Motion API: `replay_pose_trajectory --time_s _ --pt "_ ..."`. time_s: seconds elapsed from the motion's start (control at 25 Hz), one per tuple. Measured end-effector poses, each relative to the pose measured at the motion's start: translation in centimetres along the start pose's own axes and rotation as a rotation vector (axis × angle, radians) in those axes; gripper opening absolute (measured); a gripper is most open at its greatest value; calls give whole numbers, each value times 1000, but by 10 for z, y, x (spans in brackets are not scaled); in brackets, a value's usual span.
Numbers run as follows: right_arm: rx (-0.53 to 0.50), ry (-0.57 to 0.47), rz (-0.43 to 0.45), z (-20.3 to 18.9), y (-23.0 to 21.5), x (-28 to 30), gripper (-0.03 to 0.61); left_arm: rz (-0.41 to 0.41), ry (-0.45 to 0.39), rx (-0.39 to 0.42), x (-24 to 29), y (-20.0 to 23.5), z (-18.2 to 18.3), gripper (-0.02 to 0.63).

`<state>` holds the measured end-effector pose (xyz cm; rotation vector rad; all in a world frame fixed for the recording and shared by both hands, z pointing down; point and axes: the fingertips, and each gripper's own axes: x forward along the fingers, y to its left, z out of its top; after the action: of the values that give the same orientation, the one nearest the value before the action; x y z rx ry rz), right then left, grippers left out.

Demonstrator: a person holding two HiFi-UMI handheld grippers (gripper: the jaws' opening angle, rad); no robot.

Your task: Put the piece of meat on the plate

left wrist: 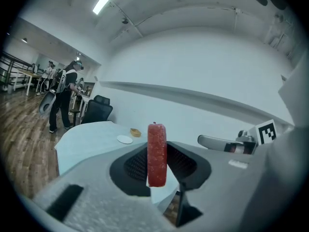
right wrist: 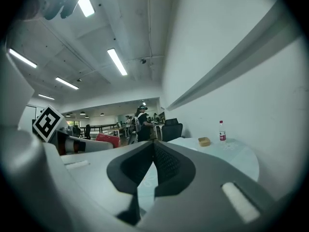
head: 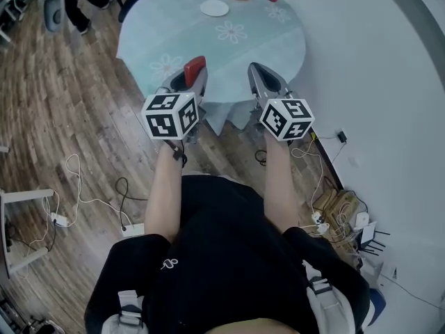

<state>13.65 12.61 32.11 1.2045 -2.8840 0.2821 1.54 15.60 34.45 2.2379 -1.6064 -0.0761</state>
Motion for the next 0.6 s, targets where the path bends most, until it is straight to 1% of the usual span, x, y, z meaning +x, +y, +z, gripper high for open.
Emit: replay_pose_trajectory --time_s 0.12,0.24,0.4,0.6 --pt "27 -5 -8 -5 -15 0 11 -10 4 19 8 -9 -2 89" --pt "41 8 -6 -13 -18 8 11 -2 20 27 11 -4 -6 89" --pt "53 9 9 -15 -21 34 11 9 21 19 23 17 1 89" --pt "67 37 -2 -25 -47 92 11 13 56 -4 69 60 1 89"
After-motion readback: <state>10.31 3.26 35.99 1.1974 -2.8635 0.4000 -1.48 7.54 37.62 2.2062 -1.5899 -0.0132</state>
